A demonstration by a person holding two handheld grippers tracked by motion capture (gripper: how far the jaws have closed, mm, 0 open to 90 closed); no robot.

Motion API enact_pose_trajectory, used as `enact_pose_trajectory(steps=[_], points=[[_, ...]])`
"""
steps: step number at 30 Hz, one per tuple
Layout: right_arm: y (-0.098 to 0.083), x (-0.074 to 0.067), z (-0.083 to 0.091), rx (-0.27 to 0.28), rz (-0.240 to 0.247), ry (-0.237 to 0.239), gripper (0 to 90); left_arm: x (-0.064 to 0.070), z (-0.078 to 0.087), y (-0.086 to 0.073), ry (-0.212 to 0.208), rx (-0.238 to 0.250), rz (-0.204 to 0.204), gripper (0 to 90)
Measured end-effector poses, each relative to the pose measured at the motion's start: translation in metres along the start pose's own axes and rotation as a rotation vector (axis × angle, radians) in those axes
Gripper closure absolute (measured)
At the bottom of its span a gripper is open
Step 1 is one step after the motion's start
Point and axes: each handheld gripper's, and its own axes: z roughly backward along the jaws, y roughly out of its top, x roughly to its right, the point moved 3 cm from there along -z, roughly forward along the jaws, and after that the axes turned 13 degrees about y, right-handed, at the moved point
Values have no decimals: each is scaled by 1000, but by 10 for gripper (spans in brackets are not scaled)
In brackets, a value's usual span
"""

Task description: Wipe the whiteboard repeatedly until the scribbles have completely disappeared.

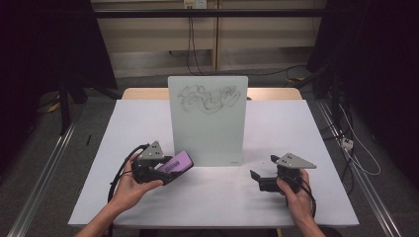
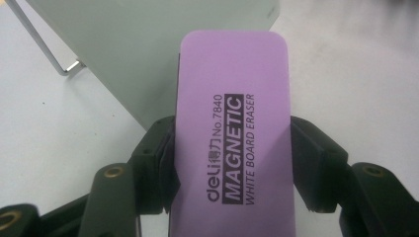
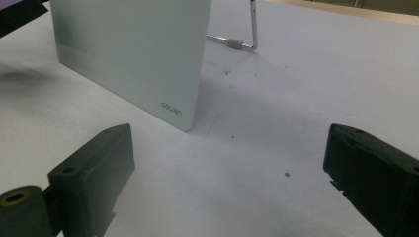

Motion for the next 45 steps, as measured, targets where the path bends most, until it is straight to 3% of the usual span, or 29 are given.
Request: enact_pose_trajectory(steps=[6,10,23,36,45], points=[[1,3,-2,2,-12,-9,56,-2,7,6,8,46,9,410],[1,0,-2,3,10,-1,55,-3,11,14,23,68,13,410],[1,-1,-1,10,11,9,53,-4,21,45,40,105,-32,410],[1,-1,-1,5,13,14,53,-16,33,71,83,152,-26,410],[1,-2,-1,4,12,16,53,-20,38,89,61,190,-22,410]])
